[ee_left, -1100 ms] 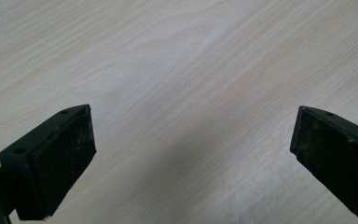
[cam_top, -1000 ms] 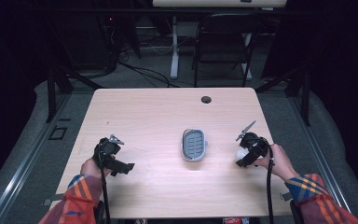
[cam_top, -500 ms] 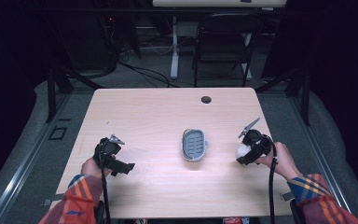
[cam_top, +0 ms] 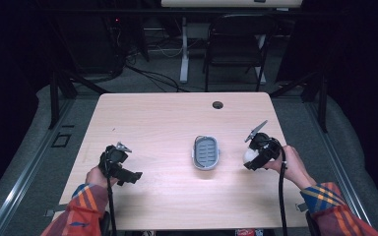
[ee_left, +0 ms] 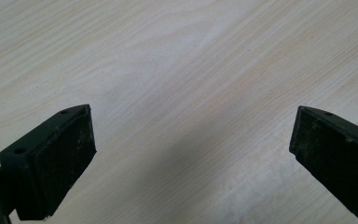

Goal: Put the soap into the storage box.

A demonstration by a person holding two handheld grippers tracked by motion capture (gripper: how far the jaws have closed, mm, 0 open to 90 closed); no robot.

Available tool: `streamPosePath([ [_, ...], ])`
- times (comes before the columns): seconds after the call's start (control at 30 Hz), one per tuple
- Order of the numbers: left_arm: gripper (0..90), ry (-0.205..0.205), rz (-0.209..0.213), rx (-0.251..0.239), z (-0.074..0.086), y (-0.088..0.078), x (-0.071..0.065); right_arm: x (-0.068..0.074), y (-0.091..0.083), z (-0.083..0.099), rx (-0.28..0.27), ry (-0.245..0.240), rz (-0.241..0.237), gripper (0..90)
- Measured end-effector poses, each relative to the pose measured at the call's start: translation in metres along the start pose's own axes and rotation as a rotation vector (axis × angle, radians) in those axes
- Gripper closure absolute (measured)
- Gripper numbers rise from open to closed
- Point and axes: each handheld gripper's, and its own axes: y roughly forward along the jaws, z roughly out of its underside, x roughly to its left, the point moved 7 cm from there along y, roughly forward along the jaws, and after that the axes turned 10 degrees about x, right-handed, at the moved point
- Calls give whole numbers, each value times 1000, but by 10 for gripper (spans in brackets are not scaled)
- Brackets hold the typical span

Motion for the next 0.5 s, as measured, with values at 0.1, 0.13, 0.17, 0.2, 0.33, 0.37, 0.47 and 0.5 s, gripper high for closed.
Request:
streamPosePath([
  [0.1,2,0,-3,1,0,0,0,0,-3,-5,-2,-12,9,237],
  [0.13,2,0,-3,1,0,0,0,0,-3,-5,-2,-12,9,237],
  [0.17,2,0,-5,2,0,0,0,1,-4,-8,-3,-19,6,237],
  [0.2,2,-1,-6,1,0,0,0,2,-4,-10,-12,-15,3,237],
  [0.33,1,-3,-7,5,0,1,0,3,-6,-17,-12,-31,4,237],
  [0.37,1,-3,-7,5,0,1,0,4,-6,-18,-10,-36,4,237],
  [0.47,0,-2,-9,3,0,1,0,5,-7,-22,-14,-45,1,237],
  [0.5,0,-3,-9,4,0,1,0,6,-7,-24,-17,-44,3,237],
])
